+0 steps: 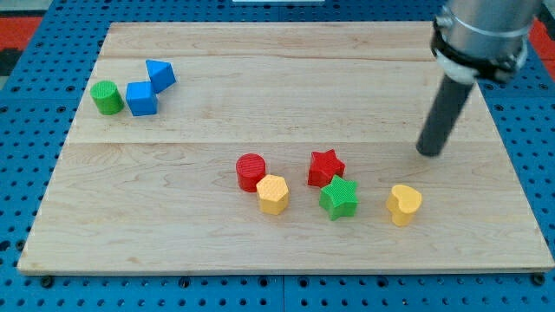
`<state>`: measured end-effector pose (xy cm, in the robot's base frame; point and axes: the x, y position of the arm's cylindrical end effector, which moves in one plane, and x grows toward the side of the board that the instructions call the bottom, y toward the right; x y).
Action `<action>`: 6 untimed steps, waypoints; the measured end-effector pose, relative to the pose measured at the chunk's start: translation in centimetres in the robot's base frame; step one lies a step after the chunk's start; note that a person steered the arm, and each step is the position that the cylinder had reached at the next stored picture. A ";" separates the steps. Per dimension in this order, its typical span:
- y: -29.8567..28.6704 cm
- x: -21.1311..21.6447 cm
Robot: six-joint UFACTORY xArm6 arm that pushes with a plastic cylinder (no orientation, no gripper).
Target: Move yellow heart closer to the green star
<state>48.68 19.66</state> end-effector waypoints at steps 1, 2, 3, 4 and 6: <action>1.7 4.1; -1.3 7.1; -8.6 6.5; -9.8 5.8; -14.0 5.7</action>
